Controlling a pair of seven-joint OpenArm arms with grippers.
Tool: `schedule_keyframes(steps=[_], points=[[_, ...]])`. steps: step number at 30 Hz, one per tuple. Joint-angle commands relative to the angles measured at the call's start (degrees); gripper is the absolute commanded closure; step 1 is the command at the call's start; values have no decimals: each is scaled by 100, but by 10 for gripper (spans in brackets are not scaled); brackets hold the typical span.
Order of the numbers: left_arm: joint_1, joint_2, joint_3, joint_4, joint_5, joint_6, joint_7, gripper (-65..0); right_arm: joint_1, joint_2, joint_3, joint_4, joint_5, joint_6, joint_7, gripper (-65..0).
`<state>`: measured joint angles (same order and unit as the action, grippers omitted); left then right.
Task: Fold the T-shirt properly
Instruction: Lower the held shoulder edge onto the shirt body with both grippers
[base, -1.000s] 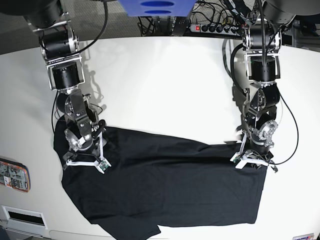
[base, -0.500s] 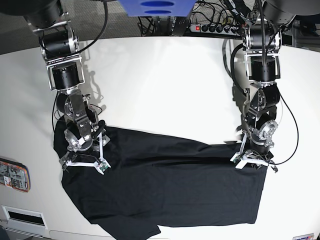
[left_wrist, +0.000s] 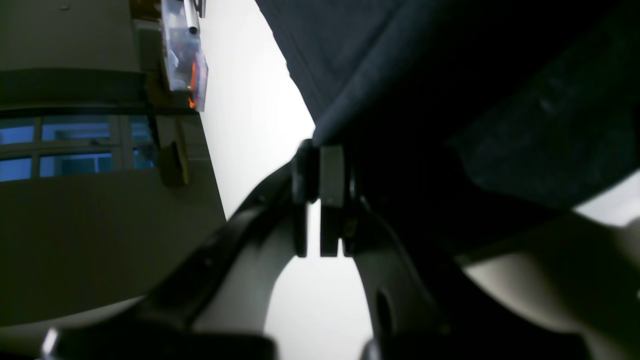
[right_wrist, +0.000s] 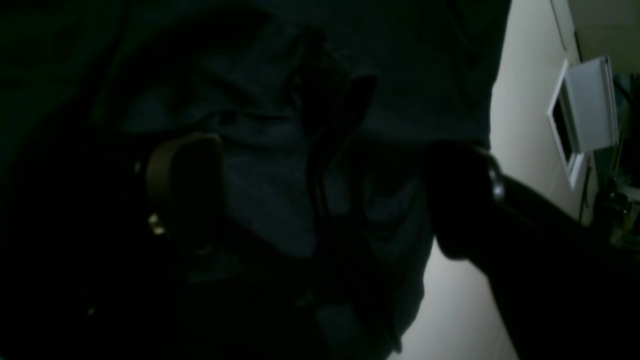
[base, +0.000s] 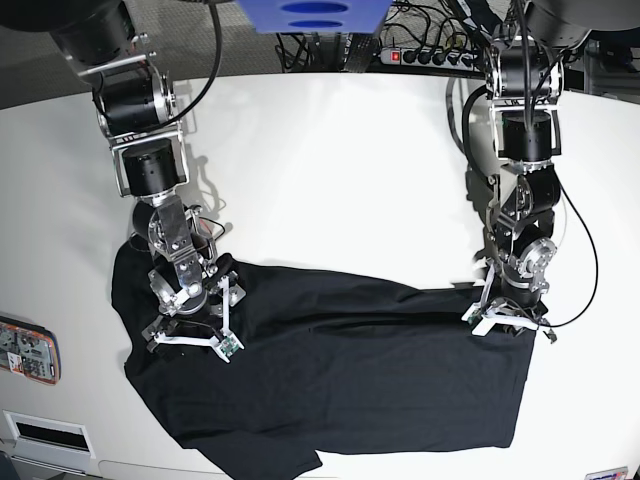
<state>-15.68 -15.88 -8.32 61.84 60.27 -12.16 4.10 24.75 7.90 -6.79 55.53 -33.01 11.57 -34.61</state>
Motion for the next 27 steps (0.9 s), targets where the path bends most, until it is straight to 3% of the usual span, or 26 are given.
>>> schedule_keyframes(steps=[1, 17, 18, 23, 27], points=[[-142, -60, -17, 97, 17, 131, -36, 0, 131, 23, 15, 34, -44, 34, -69, -596], [-150, -60, -43, 97, 17, 131, 17, 0, 439, 5, 15, 69, -44, 25, -86, -596], [-150, -60, -43, 97, 17, 131, 17, -12, 439, 5, 15, 78, -44, 25, -86, -596], [-194, -60, -17, 71, 237, 104, 17, -220, 439, 5, 15, 685, -44, 25, -113, -596], [-467, -60, -8, -448, 1045, 104, 17, -272, 439, 5, 15, 1063, -52, 25, -113, -596]])
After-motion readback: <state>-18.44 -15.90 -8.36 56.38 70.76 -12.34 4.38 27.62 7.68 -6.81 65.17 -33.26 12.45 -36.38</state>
